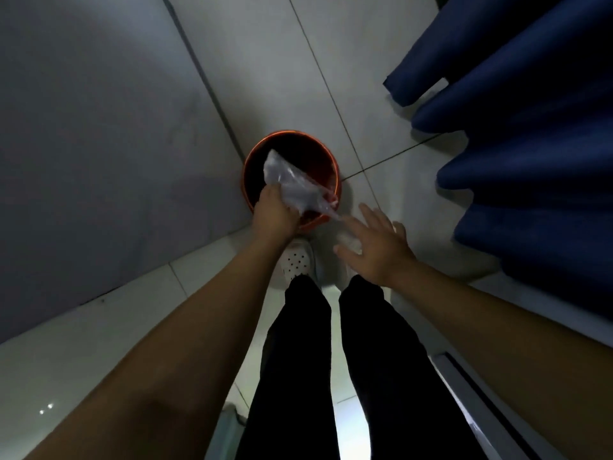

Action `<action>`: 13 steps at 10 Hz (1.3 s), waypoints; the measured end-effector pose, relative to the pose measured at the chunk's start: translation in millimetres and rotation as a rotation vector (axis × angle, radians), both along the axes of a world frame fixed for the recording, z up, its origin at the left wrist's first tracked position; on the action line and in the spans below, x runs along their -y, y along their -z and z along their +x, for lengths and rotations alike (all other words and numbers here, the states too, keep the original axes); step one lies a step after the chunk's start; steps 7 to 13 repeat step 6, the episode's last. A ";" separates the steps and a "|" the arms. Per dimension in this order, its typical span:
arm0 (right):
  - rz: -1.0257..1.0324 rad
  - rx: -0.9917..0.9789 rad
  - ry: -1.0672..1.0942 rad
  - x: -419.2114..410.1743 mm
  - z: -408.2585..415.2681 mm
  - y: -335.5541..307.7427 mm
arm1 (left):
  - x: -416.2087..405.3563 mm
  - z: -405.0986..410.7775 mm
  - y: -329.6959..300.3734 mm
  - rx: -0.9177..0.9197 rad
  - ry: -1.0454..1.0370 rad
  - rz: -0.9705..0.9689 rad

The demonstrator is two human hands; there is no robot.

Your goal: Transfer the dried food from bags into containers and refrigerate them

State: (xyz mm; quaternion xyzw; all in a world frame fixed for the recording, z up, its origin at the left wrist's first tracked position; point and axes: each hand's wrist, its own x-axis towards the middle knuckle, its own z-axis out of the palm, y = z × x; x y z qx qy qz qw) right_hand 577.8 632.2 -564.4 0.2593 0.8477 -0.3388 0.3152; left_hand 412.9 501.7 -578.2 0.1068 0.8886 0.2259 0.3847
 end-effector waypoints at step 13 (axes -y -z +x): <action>0.093 0.149 -0.036 -22.5 -1.3 -5.4 | 11.7 8.8 45.9 0.215 0.295 -0.258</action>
